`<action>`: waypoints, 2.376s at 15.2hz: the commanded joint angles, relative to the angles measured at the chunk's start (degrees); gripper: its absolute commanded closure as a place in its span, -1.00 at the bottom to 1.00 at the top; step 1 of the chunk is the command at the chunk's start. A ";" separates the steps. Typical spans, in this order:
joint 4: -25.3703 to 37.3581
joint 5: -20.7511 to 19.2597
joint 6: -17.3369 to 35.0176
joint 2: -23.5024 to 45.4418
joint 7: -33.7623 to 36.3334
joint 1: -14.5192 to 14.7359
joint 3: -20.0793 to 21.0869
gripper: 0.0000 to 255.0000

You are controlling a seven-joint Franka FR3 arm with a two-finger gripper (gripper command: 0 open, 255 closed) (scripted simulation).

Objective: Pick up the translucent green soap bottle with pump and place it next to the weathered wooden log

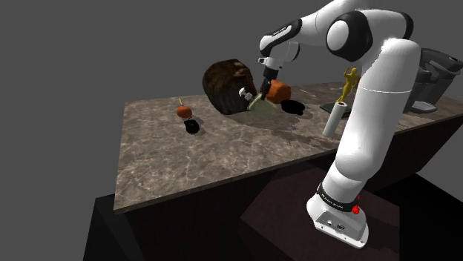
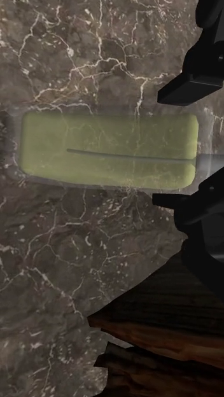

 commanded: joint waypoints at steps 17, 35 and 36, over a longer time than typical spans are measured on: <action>-4.81 4.96 9.08 5.65 -4.66 -0.93 1.27 1.00; -1.88 1.69 3.18 1.99 -2.58 -0.88 -0.07 -1.00; -1.87 1.69 3.18 1.99 -2.59 -0.88 -0.07 -1.00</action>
